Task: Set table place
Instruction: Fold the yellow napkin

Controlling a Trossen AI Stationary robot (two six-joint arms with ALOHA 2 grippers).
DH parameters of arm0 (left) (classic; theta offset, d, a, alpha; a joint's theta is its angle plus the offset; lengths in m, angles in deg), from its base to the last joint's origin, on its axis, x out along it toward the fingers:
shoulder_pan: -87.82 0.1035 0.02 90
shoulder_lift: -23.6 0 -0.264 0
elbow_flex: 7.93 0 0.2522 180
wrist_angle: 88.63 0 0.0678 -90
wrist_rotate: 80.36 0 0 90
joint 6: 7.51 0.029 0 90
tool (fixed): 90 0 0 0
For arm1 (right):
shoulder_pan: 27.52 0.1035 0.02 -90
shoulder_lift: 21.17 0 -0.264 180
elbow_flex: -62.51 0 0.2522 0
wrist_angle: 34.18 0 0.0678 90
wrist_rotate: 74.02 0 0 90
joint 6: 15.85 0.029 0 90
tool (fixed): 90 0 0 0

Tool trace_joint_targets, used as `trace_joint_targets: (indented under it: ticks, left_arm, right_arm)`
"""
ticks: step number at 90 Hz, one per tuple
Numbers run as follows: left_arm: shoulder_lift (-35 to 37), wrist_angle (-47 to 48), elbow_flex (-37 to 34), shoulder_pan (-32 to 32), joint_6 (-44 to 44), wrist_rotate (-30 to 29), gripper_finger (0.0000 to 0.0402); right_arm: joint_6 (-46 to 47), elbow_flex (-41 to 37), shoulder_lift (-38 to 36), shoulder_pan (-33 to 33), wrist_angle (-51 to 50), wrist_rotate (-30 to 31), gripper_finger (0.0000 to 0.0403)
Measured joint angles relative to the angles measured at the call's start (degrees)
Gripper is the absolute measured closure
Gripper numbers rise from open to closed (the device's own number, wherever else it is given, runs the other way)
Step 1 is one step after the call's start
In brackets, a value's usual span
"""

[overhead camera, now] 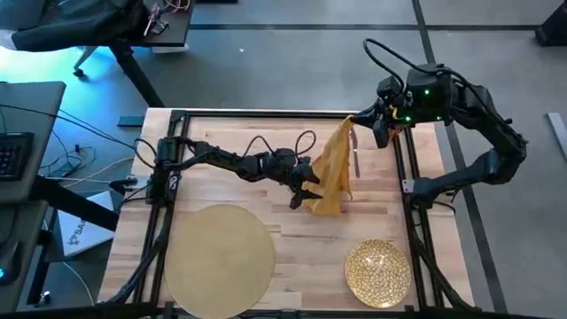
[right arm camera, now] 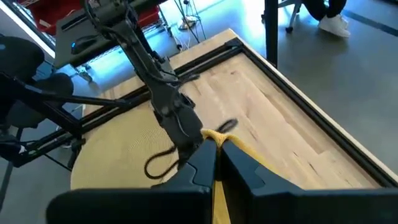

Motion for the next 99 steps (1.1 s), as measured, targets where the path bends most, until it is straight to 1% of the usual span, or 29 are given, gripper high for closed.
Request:
trace_joint_targets:
  ticks: [4,13,23,34,39,45,51,66,73,83,88,91,94,99]
  left_arm:
    - [0.1,-0.2,0.0,-0.2,0.0,1.4,0.0213]
    - [0.3,-0.2,0.1,-0.8,1.2,1.5,0.0256]
    - [0.4,1.0,0.1,-1.2,0.8,-1.6,0.0313]
    - [0.3,7.0,0.1,-1.3,0.3,-4.6,0.0374]
    - [1.1,12.3,0.1,-1.3,-1.3,-6.5,0.0392]
    - [3.3,19.3,0.3,-1.4,-2.2,-9.5,0.0396]
    - [6.6,25.0,0.4,-1.6,-0.5,-11.7,0.04]
    - [18.2,37.1,0.5,-2.8,2.5,-17.3,0.0401]
    - [25.4,42.4,0.5,-3.4,2.7,-17.9,0.0401]
    - [35.8,48.5,0.5,-4.5,1.2,-17.8,0.0401]
    - [40.8,50.8,0.5,-4.9,-0.3,-19.9,0.0401]
    - [43.3,52.2,0.5,-5.2,-1.0,-22.2,0.0401]
    - [45.6,53.5,0.5,-5.2,-1.3,-24.6,0.0401]
    - [48.5,55.3,0.6,-4.7,-0.9,-28.8,0.0401]
  right_arm:
    - [0.0,0.0,0.0,0.0,0.0,0.0,0.0403]
    - [0.0,0.0,0.0,0.0,0.0,0.0,0.0403]
    - [0.0,0.0,0.0,0.0,0.0,0.0,0.0403]
    - [0.0,0.0,0.0,0.0,0.0,0.0,0.0403]
    - [-0.1,0.0,0.0,0.0,0.0,0.1,0.0403]
    - [-1.3,0.0,-0.3,0.0,0.0,0.5,0.0403]
    - [-1.9,0.0,-0.6,0.3,1.2,0.7,0.0403]
    - [-2.1,0.0,-1.6,2.4,4.6,-0.5,0.0403]
    - [0.3,0.0,-2.4,3.9,5.0,-4.7,0.0403]
    - [7.5,0.0,-3.6,6.1,6.8,-15.8,0.0403]
    - [10.8,0.0,-3.7,7.4,8.6,-19.3,0.0403]
    - [11.2,0.0,-3.7,8.1,9.6,-19.3,0.0403]
    - [10.8,0.0,-3.7,8.7,10.5,-17.9,0.0403]
    - [8.2,0.0,-3.2,8.9,11.2,-12.9,0.0403]
